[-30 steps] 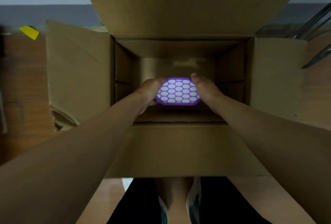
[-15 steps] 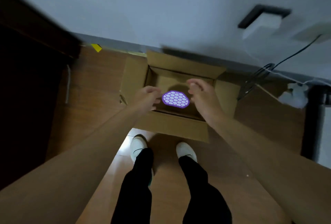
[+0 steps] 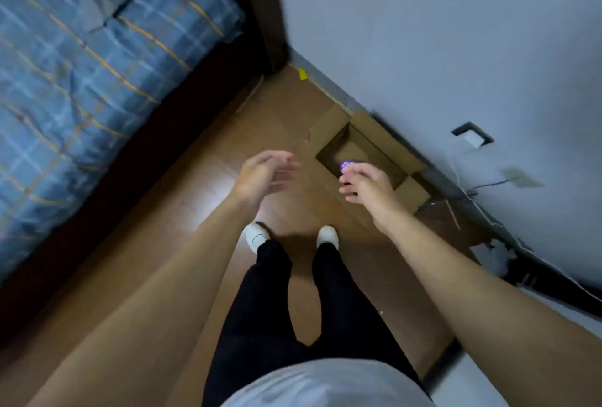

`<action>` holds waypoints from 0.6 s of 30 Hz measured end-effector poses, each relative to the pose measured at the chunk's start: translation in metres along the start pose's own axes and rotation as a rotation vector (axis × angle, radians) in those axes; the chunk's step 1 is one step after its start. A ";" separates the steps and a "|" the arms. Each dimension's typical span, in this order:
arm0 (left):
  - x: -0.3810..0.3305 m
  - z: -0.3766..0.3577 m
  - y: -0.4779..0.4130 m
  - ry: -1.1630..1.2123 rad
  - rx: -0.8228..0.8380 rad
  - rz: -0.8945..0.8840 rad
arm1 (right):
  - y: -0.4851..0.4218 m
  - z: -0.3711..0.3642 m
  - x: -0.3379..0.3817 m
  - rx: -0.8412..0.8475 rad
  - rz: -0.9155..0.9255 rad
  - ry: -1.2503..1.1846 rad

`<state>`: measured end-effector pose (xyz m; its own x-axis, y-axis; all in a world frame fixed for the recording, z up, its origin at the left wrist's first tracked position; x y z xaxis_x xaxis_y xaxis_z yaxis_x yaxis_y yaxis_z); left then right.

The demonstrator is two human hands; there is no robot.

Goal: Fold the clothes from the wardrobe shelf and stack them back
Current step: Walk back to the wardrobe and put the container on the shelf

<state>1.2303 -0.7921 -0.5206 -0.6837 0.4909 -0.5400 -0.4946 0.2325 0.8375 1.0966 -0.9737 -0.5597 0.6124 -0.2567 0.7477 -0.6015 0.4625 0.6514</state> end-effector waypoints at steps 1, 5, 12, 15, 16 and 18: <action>0.014 0.020 0.019 0.069 -0.038 0.002 | 0.016 -0.018 0.009 0.046 0.004 0.020; 0.090 0.086 0.084 0.281 -0.153 0.020 | 0.084 -0.100 0.034 0.263 0.070 0.143; 0.279 0.170 0.187 0.619 -0.366 0.092 | 0.203 -0.238 0.040 0.618 0.264 0.370; 0.362 0.189 0.229 0.755 -0.438 0.119 | 0.247 -0.281 0.017 0.740 0.284 0.506; 0.386 0.194 0.242 0.800 -0.459 0.125 | 0.259 -0.293 0.006 0.768 0.282 0.564; 0.428 0.202 0.268 0.889 -0.502 0.133 | 0.277 -0.312 -0.017 0.806 0.272 0.673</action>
<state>0.9136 -0.3495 -0.5108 -0.7981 -0.3594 -0.4835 -0.4137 -0.2563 0.8736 1.0798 -0.5762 -0.4324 0.4161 0.4019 0.8156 -0.7692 -0.3227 0.5515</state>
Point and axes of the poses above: each hand's wrist, its own y-axis away from the middle knuckle, its own z-axis out of the back of the hand, x = y × z, the point moved 10 cm from there along -y, towards the middle knuckle, and after that the axes turned 8 degrees about z, right-handed, at the moved point
